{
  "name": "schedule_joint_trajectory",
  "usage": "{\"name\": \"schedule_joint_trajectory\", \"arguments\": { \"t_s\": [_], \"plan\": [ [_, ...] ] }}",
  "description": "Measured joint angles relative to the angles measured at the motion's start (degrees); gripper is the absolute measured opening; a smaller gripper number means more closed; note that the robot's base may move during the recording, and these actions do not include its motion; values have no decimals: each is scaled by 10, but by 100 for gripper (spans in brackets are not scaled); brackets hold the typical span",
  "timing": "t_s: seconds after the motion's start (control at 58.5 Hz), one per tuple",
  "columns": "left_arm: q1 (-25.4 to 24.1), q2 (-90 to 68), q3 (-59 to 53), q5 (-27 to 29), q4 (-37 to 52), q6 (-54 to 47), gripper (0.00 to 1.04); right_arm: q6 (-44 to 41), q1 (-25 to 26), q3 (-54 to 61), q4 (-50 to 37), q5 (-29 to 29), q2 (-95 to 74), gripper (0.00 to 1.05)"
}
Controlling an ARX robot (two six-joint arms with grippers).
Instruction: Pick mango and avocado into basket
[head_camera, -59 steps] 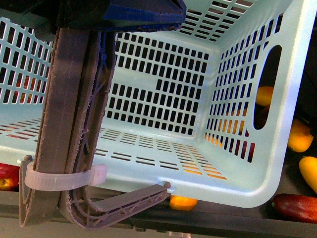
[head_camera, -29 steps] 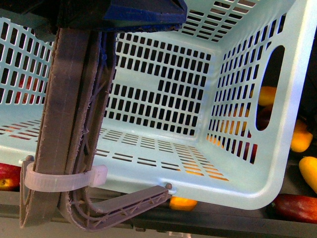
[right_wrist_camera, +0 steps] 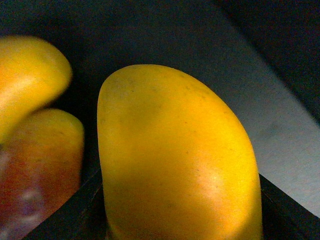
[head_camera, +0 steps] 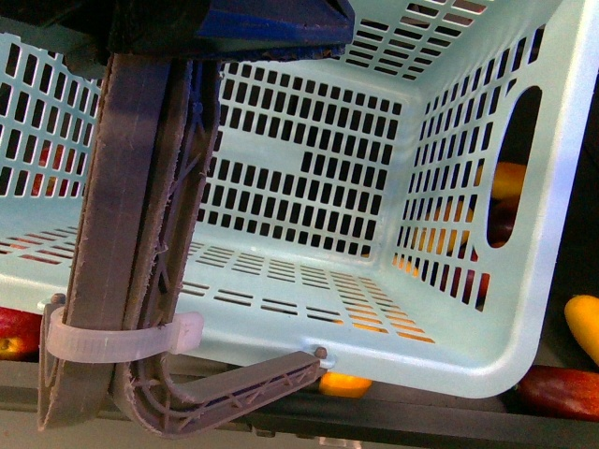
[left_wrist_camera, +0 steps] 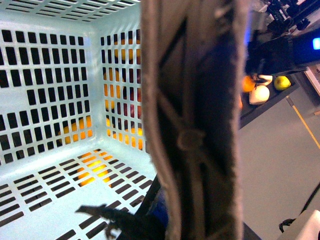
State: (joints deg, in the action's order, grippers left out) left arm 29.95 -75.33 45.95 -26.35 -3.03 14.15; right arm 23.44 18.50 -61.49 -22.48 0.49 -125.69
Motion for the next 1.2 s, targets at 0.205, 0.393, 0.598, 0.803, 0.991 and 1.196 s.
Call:
{"name": "schedule_joint_trajectory", "arguments": {
  "t_s": [0.205,0.393,0.598,0.803,0.991,1.196],
  "plan": [
    [0,0,0,0,0,0,4,0,-3,135,-10,-162,262,62],
    [0,0,0,1,0,0,4,28,-47,195,28,-268,448,62],
    [0,0,0,0,0,0,4,47,-188,233,54,-289,593,62],
    [0,0,0,0,0,0,4,40,-297,245,54,-238,578,62],
    [0,0,0,2,0,0,4,15,-365,245,29,-174,527,62],
    [0,0,0,1,0,0,4,4,-383,244,21,-145,485,62]
  ]
}}
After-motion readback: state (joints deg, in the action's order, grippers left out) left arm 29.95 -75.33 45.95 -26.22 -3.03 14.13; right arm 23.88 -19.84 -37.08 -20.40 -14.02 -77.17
